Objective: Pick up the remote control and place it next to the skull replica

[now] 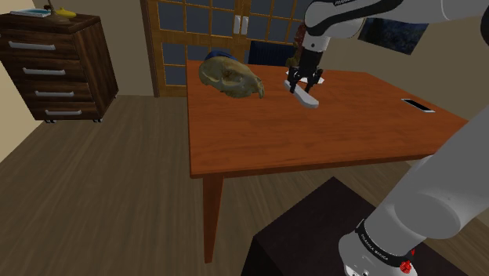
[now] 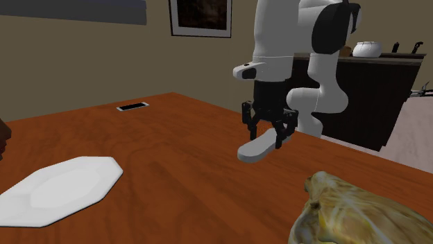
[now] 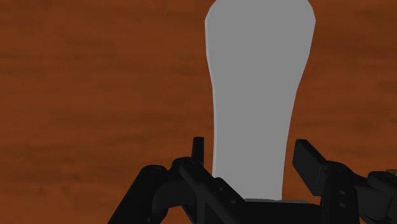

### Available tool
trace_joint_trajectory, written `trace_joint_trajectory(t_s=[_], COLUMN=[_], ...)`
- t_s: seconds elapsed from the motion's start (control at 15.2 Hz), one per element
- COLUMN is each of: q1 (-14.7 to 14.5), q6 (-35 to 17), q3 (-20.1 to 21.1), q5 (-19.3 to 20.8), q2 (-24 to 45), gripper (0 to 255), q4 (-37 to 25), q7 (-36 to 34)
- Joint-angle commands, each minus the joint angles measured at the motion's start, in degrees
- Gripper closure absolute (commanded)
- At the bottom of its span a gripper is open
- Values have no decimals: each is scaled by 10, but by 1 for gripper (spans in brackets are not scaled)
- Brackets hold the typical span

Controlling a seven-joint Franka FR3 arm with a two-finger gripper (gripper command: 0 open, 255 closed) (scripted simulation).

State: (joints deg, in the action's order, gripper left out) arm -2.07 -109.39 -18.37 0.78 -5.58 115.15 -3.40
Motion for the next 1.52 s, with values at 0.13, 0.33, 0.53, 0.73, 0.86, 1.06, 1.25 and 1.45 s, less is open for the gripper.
trace_joint_trajectory(t_s=[0.13, 0.33, 0.53, 0.73, 0.86, 1.06, 1.25, 1.45], q1=[0, 1, 1, 1, 1, 1, 1, 1], q6=[-31, -54, -76, -85, -85, -85, -85, -85], q3=[-1, -2, -3, -3, -3, -3, -3, -3], q5=[-1, -3, -6, -7, -7, -7, -7, -7], q2=[5, 11, 18, 21, 21, 21, 21, 21], gripper=[255, 255, 255, 255, 255, 255, 0, 0], q4=[25, 42, 58, 64, 64, 64, 64, 64], q7=[2, 3, 6, 7, 7, 7, 6, 6])
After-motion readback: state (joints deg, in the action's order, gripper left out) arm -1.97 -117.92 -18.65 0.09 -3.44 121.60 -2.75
